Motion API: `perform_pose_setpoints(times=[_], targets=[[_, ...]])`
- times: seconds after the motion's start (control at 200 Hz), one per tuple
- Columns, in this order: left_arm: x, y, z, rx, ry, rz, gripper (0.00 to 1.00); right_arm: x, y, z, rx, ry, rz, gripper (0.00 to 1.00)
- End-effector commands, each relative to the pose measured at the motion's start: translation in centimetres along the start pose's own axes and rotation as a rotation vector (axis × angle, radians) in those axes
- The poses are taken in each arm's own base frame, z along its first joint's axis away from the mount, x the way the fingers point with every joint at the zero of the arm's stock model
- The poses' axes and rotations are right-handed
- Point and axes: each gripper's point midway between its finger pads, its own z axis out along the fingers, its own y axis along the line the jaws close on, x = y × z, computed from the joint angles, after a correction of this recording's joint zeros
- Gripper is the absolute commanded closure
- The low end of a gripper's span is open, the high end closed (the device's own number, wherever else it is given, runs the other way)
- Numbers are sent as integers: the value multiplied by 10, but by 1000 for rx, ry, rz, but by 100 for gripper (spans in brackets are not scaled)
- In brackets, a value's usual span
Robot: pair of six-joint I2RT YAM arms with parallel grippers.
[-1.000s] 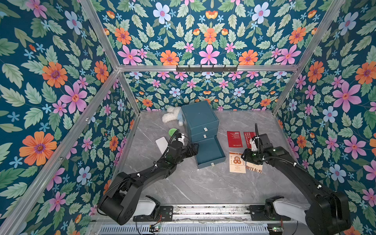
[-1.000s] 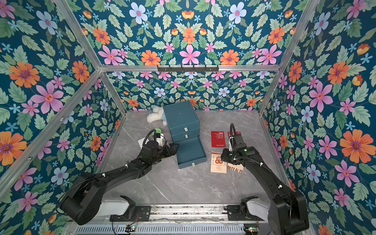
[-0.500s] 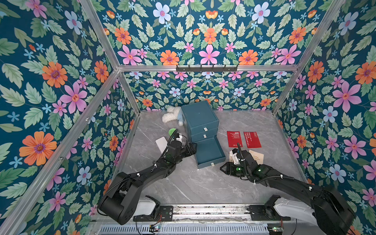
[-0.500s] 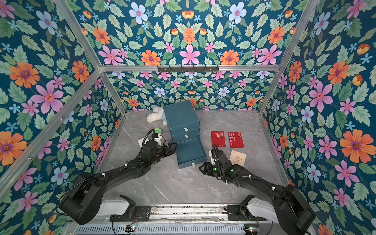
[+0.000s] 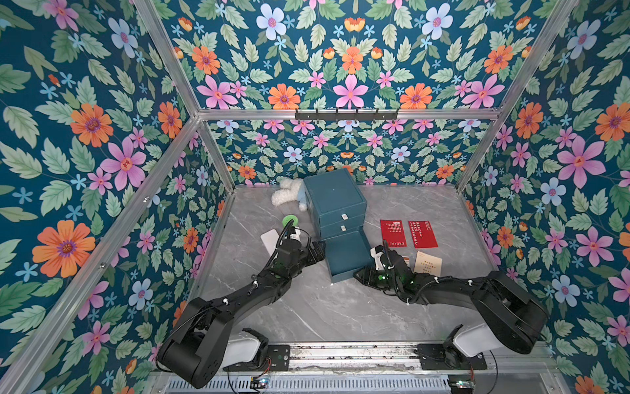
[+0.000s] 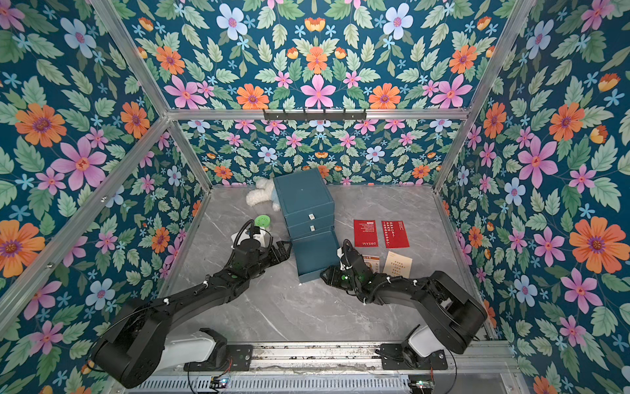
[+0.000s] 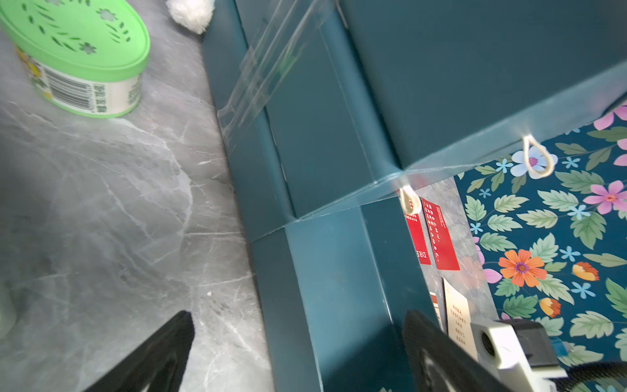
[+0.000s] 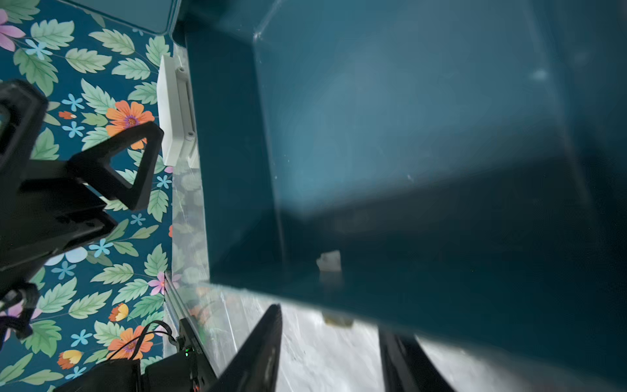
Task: Take the postcards out of the drawer
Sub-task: Close the drawer in the storage box.
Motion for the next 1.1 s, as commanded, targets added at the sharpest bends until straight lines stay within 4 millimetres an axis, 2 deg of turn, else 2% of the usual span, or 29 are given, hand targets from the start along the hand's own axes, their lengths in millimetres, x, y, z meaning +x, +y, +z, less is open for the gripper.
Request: perform_pose_setpoints(times=[0.0,0.195,0.385,0.495,0.81,1.03,1.045,1.095], targets=[[-3,3,-1,-14,-13,3,1,-9,16,7,-75,-29,15,55],[-3,3,-1,-16,-15,6,1,-7,11,15,-77,-21,41,63],[-4,3,0,-18,-16,5,1,-8,10,16,-76,-26,45,86],[-4,4,0,-19,-16,5,1,-11,13,16,-75,-34,26,96],[-3,5,0,-26,-14,7,1,-36,25,13,-65,-73,-33,99],[-2,4,3,-22,-1,5,0,-64,37,19,-114,-109,-50,99],[-2,4,3,-22,0,6,0,-63,29,26,-97,-97,-44,99],[-2,5,3,-33,-1,7,0,-68,29,30,-101,-101,-45,99]])
